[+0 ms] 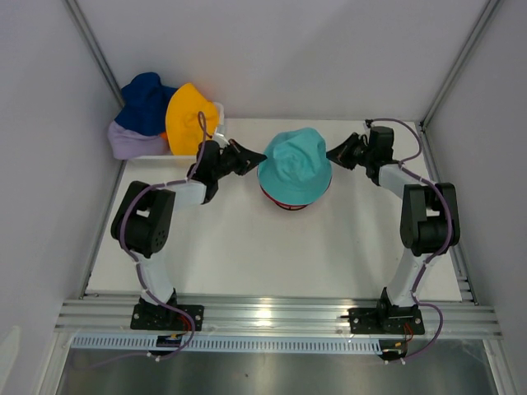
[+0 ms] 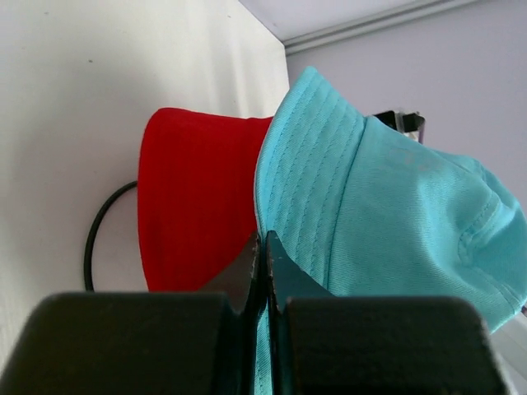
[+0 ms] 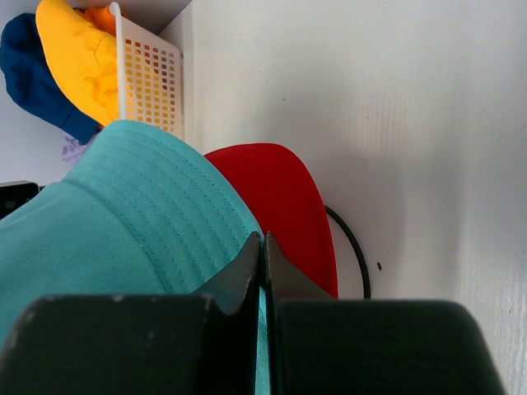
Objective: Stack the hats
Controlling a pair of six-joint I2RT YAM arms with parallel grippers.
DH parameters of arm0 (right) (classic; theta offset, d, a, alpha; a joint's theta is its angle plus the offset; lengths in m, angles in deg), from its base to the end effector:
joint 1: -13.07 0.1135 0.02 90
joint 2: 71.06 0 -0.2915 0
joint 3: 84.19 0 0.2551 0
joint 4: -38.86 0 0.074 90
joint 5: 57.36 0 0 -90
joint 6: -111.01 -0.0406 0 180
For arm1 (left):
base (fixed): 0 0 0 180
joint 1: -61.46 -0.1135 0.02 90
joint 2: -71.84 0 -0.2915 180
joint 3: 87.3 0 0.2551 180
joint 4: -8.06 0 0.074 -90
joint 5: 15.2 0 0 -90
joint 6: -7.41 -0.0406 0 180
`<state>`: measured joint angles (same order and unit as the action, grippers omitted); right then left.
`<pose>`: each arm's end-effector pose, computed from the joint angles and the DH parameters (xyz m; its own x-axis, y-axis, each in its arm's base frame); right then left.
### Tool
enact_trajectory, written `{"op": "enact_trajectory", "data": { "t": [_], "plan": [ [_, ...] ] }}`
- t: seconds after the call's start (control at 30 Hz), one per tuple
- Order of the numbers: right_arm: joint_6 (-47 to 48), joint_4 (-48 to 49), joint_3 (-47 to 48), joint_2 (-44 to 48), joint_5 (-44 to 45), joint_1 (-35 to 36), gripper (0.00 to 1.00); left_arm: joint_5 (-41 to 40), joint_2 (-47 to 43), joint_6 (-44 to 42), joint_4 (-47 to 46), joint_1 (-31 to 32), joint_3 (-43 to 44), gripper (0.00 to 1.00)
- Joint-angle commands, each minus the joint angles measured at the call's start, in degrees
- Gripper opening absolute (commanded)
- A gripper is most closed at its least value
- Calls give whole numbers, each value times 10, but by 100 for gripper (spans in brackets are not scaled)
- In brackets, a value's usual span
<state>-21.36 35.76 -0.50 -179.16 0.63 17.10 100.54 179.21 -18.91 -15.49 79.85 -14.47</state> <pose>0.4364 0.0523 0.2351 -0.6966 0.5238 -0.4903 -0.0800 0.6224 0.7786 0.3984 -0.1510 0.2260 -0.6975 -0.6189 -0.3610 0.1432 0.3733 -0.9166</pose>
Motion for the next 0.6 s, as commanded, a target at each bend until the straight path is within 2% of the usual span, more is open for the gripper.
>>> {"op": "enact_trajectory", "data": {
  "t": [0.0,0.2,0.37,0.57],
  "plan": [
    [15,-16,0,32,27,4,0,-45,-13,-6,49,1,12,1],
    [13,-22,-4,30,38,2,0,-103,-18,-58,166,9,34,1],
    [21,-23,-21,38,55,6,0,-110,-21,-63,146,16,-10,1],
    [38,-31,-37,41,60,14,0,-117,-20,-106,168,32,-7,1]
  ]
}}
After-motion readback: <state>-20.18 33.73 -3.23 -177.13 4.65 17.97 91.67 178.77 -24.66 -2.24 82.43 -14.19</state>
